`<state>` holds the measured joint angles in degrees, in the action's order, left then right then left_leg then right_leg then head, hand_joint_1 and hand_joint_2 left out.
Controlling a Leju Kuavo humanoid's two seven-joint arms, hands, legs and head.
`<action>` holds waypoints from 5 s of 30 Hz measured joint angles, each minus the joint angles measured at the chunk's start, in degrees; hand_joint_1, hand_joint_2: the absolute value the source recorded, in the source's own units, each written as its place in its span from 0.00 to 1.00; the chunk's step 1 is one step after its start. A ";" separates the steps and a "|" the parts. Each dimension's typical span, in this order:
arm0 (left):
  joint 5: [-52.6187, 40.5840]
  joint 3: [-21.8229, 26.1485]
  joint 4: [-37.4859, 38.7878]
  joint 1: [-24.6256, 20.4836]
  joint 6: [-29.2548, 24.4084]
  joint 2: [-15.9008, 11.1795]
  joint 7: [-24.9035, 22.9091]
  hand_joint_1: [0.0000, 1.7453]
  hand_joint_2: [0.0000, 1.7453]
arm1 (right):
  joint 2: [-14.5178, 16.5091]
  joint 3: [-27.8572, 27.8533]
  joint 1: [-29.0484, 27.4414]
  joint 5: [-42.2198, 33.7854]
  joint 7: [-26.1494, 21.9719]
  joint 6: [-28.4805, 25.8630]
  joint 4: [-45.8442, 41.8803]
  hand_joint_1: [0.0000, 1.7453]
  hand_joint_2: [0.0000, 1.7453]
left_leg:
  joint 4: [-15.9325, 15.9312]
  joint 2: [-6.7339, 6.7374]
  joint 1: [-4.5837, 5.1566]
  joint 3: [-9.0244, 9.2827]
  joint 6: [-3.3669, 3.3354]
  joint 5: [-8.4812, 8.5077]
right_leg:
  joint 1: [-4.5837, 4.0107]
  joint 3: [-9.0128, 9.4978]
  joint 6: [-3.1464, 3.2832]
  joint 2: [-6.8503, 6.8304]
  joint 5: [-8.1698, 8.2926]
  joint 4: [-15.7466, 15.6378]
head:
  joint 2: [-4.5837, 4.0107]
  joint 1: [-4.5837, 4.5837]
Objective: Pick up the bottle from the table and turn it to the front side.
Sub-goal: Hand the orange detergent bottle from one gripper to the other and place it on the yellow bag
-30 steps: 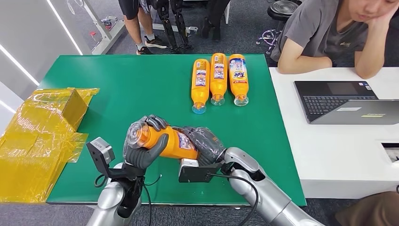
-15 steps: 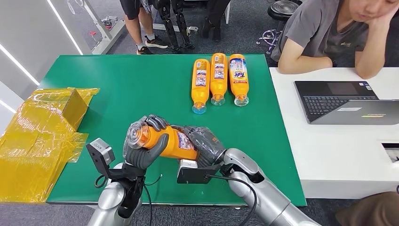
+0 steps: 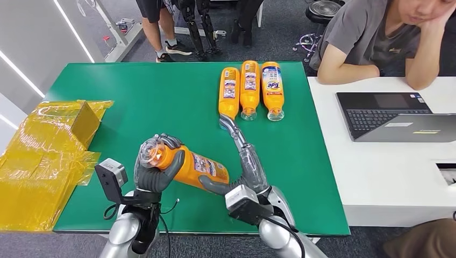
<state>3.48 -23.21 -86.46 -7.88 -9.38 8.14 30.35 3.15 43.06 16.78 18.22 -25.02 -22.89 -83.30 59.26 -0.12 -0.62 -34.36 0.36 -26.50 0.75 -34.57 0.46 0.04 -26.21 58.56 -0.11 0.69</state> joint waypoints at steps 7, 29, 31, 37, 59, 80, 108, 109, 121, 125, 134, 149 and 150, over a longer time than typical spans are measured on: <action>-3.61 0.74 -0.59 0.00 -4.28 -1.49 -0.07 1.00 1.00 | 0.39 -0.02 -1.70 -2.03 -0.76 -0.97 -3.89 0.00 1.00 | 0.00 0.00 0.00 0.01 0.00 0.01 | 0.00 0.00 0.00 0.00 0.00 0.00 | 0.00 0.00; -43.64 14.89 -3.86 -6.04 -6.67 -25.13 -10.48 1.00 1.00 | 0.17 -2.85 -8.35 -5.01 -4.81 -8.82 -8.98 0.00 1.00 | -0.02 0.11 -0.05 0.03 0.09 0.03 | -0.06 -0.06 0.14 0.10 -0.07 0.03 | 0.00 -0.02; -47.68 14.45 -3.07 -7.85 -6.27 -27.33 -12.11 1.00 1.00 | 0.16 -2.97 -8.72 -4.70 -4.68 -8.70 -9.52 0.00 1.00 | -0.01 0.10 -0.07 0.02 0.09 0.03 | -0.06 -0.07 0.14 0.09 -0.07 0.03 | 0.00 -0.02; -56.48 12.07 1.49 -14.87 -0.40 -34.87 -13.12 1.00 1.00 | 0.15 -4.19 -11.03 -4.53 -3.75 -5.71 -11.84 0.00 1.00 | -0.04 0.19 -0.09 0.07 0.12 0.04 | -0.07 -0.08 0.18 0.18 -0.05 0.07 | 0.00 -0.01; -70.94 -9.36 35.72 -27.40 6.19 -39.77 -2.18 1.00 1.00 | 0.17 -6.97 -16.49 -0.51 -3.07 -1.67 -16.96 0.00 1.00 | -0.03 0.25 -0.07 0.03 0.12 0.03 | -0.06 -0.12 0.19 0.24 -0.02 0.05 | 0.00 -0.02; -67.59 -18.08 39.86 -29.60 9.37 -40.20 1.21 1.00 1.00 | 0.17 -7.04 -15.84 -1.90 -3.20 -0.57 -16.11 0.00 1.00 | -0.04 0.20 -0.08 0.02 0.12 0.03 | -0.06 -0.10 0.20 0.20 -0.03 0.07 | 0.00 -0.03; -52.99 -20.59 46.63 -30.27 10.52 -38.89 -2.08 0.00 1.00 | 0.18 -6.95 -14.46 -3.30 -2.78 0.54 -14.43 0.00 1.00 | -0.06 0.17 -0.08 0.04 0.13 0.03 | -0.06 -0.04 0.21 0.17 -0.03 0.08 | 0.00 -0.03; -52.86 -20.59 46.64 -30.18 10.38 -38.93 -2.26 0.00 1.00 | 0.18 -6.95 -14.46 -3.30 -2.78 0.58 -14.40 0.00 1.00 | -0.06 0.18 -0.08 0.05 0.13 0.03 | -0.06 -0.03 0.21 0.17 -0.03 0.08 | 0.00 -0.03; -51.93 -20.47 46.59 -29.56 9.71 -39.17 -3.24 0.00 1.00 | 0.17 -6.95 -14.46 -3.28 -2.83 1.12 -14.29 0.00 1.00 | -0.07 0.18 -0.08 0.13 0.13 0.03 | -0.06 0.04 0.21 0.18 -0.03 0.10 | 0.00 -0.02; -51.06 -19.23 45.46 -28.02 8.99 -39.83 -3.91 0.00 1.00 | 0.18 -6.95 -14.46 -3.54 -3.10 1.04 -14.02 0.00 1.00 | -0.09 0.23 -0.08 0.17 0.14 0.02 | -0.06 0.04 0.22 0.22 -0.04 0.10 | 0.00 -0.03; -51.04 -12.18 39.11 -21.36 8.37 -43.41 -4.85 0.00 1.00 | 0.15 -6.96 -14.60 -4.13 -3.49 -0.19 -13.84 0.00 1.00 | -0.11 0.26 -0.09 0.19 0.15 0.02 | -0.07 0.00 0.25 0.24 -0.06 0.10 | 0.00 -0.02; -53.78 -2.37 28.65 -14.01 6.75 -46.01 -5.03 0.00 1.00 | 0.15 -7.19 -16.30 -3.12 -3.33 -1.00 -14.18 0.00 1.00 | -0.09 0.20 -0.08 0.15 0.15 0.02 | -0.07 -0.02 0.24 0.18 -0.07 0.06 | 0.00 -0.04; -53.88 -1.90 27.94 -14.03 6.58 -46.00 -4.94 0.00 1.00 | 0.15 -7.23 -16.47 -2.95 -3.24 -1.00 -14.34 0.00 1.00 | -0.10 0.19 -0.08 0.15 0.15 0.02 | -0.07 -0.01 0.24 0.18 -0.07 0.06 | 0.00 -0.03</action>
<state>-50.41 -25.11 -58.52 -21.91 -2.80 -37.86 25.41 3.30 35.82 0.30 15.28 -28.26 -23.89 -97.64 59.16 0.07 -0.70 -34.21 0.51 -26.48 0.68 -34.59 0.70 0.23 -26.28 58.62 -0.11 0.66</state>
